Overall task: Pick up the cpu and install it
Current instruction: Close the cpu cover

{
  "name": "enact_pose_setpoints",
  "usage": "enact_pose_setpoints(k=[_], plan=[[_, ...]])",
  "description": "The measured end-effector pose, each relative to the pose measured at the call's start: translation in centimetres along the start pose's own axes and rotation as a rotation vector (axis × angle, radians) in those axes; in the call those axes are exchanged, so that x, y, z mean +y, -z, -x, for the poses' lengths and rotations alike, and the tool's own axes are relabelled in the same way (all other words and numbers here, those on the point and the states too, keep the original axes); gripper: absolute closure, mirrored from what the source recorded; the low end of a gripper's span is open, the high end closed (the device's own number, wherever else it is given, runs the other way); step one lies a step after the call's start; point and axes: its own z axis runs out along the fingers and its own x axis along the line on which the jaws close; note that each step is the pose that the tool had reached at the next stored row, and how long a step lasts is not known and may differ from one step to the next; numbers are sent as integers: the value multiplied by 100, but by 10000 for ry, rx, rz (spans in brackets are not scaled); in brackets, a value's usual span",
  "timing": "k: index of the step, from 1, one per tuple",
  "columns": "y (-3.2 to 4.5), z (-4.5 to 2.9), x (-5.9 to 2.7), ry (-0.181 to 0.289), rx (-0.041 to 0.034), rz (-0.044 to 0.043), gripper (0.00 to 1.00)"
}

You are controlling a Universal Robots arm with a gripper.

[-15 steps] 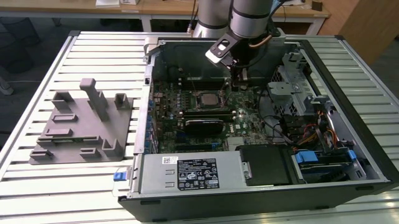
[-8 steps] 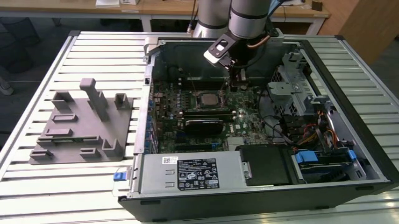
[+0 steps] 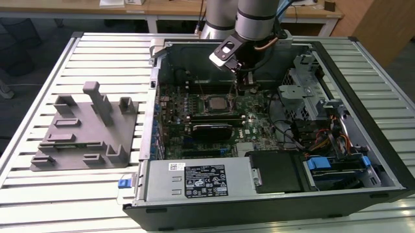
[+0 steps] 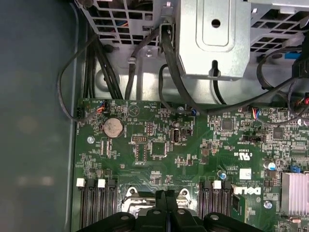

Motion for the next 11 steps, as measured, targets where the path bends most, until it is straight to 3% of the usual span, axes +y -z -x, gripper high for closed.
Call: enact_pose_setpoints(k=[11], plan=[[-9, -3, -102, 1, 0, 0, 89]])
